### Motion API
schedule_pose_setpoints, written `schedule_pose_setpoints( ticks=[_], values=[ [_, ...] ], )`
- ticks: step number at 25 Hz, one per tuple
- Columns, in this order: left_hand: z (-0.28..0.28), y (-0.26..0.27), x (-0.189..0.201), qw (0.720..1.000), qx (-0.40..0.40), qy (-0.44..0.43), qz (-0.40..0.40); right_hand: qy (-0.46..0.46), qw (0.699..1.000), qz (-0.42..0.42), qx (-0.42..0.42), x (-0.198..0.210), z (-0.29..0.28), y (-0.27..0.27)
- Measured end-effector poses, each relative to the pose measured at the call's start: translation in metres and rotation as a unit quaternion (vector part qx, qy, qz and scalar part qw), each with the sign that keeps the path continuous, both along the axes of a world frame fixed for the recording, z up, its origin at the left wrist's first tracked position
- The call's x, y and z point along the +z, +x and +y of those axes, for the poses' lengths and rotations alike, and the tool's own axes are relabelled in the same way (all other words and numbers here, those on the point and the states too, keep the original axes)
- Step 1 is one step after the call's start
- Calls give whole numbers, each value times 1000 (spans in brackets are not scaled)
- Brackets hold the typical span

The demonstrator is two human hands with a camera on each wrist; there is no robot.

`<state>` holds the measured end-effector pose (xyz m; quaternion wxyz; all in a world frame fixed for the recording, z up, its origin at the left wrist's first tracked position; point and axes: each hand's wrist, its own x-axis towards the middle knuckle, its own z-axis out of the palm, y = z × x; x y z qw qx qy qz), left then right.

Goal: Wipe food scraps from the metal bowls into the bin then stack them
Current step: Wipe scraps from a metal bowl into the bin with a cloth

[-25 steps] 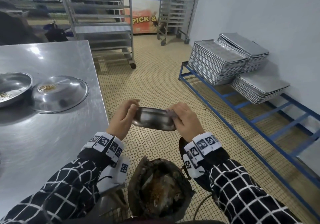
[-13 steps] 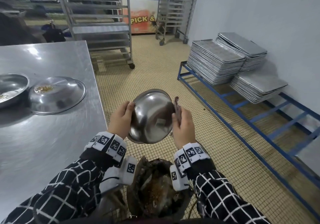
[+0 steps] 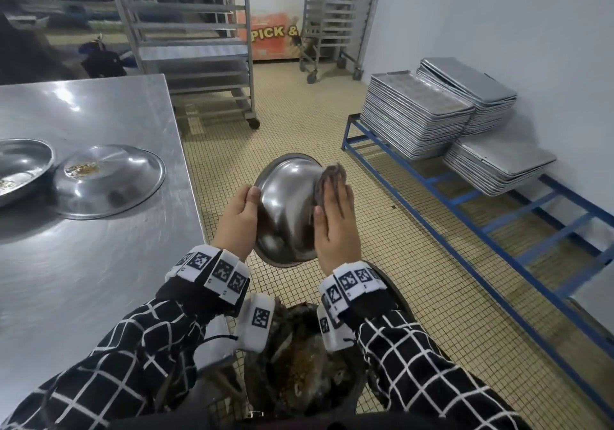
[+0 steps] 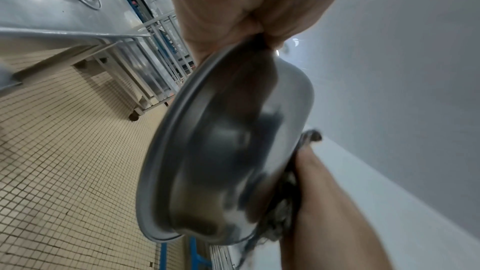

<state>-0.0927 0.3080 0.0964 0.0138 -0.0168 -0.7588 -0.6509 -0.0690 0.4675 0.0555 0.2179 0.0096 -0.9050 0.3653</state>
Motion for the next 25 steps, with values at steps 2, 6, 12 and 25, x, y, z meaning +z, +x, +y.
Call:
schedule_pose_setpoints(
  ticks=[2,6,12,25],
  values=[
    [-2,-3,0,1000,14,21,-2,-34,999,-31,-15,-11,8,4],
    [-5,-8,-6,999,38,19,-6,2,999,2,50,-38,-12,32],
    [-5,-5,-8,999,30,32,-25,62,991,66,95,-13,-38,16],
    [-9,-7,-12,997,68,-23,-25,-18,998,-6,54,-52,-36,33]
  ],
)
